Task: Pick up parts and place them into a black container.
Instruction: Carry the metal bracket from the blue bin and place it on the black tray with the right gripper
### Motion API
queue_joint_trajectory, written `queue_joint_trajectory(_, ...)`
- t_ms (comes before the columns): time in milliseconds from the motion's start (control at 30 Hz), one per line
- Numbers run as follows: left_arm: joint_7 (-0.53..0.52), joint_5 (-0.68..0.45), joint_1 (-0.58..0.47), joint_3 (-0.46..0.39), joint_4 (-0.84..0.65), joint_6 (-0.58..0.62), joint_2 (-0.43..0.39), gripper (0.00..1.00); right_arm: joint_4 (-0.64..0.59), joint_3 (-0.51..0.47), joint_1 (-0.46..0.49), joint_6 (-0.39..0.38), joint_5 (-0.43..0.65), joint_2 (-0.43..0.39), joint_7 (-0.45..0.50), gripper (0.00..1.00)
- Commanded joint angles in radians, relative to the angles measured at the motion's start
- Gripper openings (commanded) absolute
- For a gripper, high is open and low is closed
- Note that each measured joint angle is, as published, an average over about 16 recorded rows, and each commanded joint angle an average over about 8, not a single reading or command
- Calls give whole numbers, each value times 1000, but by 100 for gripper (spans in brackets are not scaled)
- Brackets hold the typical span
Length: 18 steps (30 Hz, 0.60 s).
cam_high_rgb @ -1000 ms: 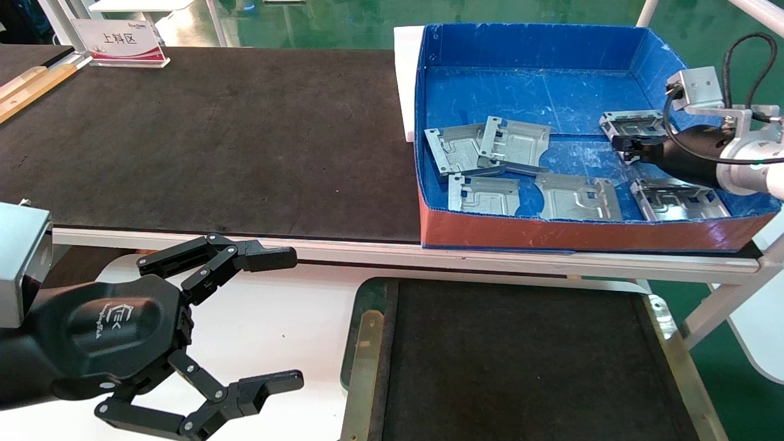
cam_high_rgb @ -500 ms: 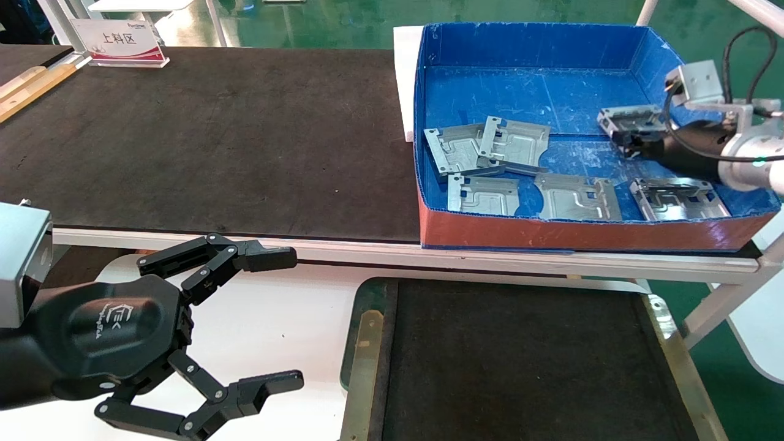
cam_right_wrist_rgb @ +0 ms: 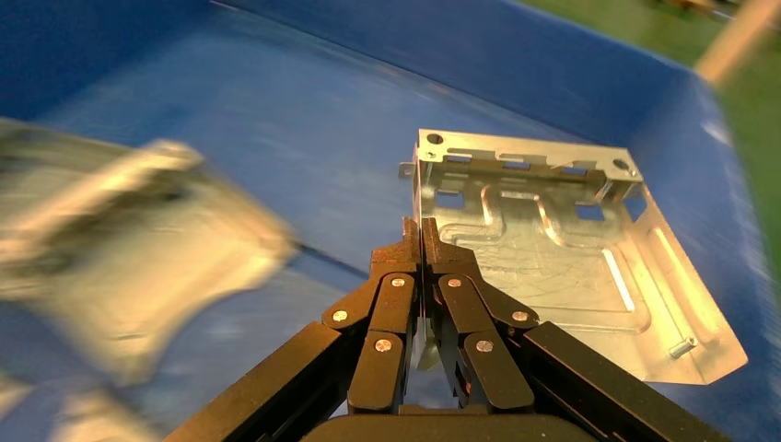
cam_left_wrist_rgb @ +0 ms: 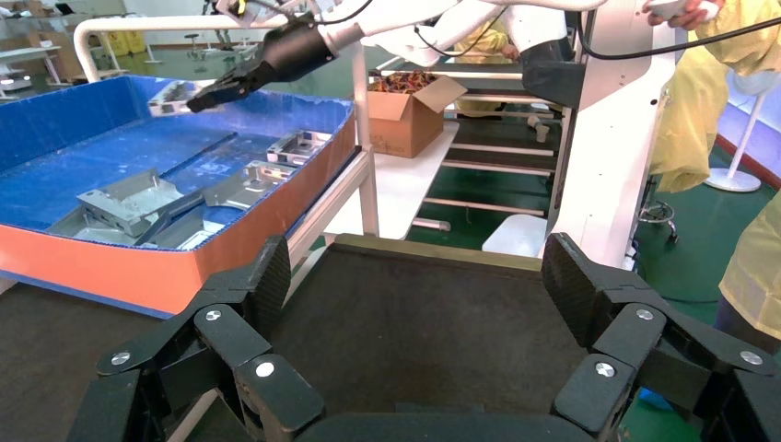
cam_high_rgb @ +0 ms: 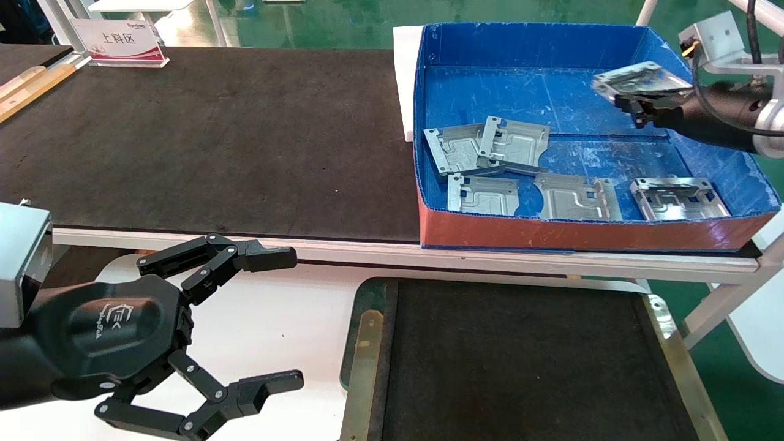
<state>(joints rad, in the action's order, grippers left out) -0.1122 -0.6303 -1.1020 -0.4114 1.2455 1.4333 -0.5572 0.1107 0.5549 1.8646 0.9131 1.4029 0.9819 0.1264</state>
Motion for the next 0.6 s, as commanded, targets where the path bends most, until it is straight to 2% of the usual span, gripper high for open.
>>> queue_joint_trajectory(33,0,0,0,0,0,0,0,100,17,-8,7,72,-15,-18,-24,0)
queue_joint_trajectory(133,0,0,0,0,0,0,0,100,37,-24,11,212,-46,-50,-66,0)
queue_joint_trajectory(233,0,0,0,0,0,0,0,100,47,-37,15,320,-71,-72,-97,0)
queue_joint_trajectory(600,0,0,0,0,0,0,0,100,106,-59,6,576,-128,-111,-133,0)
